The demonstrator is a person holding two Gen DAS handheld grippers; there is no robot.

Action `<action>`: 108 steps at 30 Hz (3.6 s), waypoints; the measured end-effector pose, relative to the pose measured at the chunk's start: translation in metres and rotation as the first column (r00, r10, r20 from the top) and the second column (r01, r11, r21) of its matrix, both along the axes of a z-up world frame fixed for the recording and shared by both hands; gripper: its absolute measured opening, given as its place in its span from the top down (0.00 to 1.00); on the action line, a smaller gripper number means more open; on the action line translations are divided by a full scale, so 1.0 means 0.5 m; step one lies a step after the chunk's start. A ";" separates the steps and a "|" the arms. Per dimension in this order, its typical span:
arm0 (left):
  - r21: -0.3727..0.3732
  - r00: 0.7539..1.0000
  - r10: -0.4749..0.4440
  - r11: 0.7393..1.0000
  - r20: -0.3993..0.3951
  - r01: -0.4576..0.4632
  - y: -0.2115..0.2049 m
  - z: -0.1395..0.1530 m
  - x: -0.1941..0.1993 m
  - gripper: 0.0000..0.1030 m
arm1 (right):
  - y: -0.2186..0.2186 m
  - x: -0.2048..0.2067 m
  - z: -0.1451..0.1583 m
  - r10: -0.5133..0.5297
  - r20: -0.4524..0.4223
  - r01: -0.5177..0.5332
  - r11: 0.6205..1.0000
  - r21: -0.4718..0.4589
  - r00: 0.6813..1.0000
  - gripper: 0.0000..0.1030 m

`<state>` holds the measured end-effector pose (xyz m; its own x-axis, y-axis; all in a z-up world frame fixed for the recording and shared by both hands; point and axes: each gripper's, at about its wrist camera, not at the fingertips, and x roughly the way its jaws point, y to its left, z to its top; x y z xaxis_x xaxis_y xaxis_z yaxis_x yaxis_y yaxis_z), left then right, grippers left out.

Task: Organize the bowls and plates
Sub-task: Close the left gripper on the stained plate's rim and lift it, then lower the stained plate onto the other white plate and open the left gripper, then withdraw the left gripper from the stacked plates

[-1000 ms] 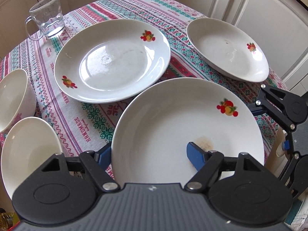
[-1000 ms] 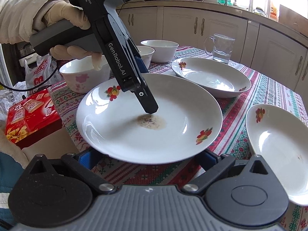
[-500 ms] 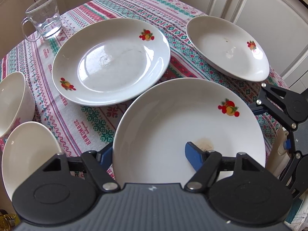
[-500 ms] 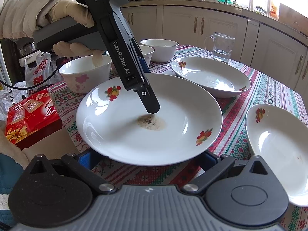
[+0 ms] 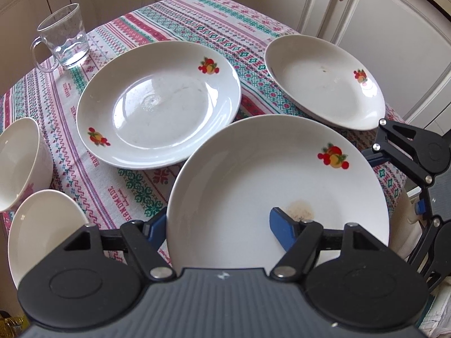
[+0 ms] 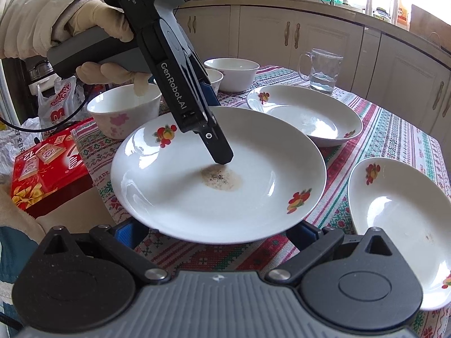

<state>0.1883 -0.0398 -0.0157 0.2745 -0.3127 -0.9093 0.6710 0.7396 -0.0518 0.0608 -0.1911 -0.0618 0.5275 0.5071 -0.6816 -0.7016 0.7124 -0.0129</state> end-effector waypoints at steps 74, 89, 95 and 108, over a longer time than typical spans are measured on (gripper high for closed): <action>-0.052 0.960 -0.280 0.958 0.025 0.281 -0.402 -0.016 0.150 0.28 | -0.302 0.049 0.049 -0.345 -0.021 0.344 0.938 -0.038 0.938 0.00; -0.044 0.959 -0.279 0.959 0.052 0.281 -0.394 0.000 0.148 0.25 | -0.303 0.043 0.059 -0.355 -0.006 0.355 0.934 -0.041 0.935 0.00; -0.027 0.961 -0.258 0.965 0.095 0.262 -0.380 0.010 0.147 0.18 | -0.302 0.040 0.063 -0.358 0.001 0.358 0.933 -0.036 0.934 0.00; -0.138 0.952 -0.147 0.972 0.270 0.189 -0.284 0.116 0.060 0.13 | -0.270 0.010 0.104 -0.378 0.071 0.381 0.924 -0.037 0.923 0.00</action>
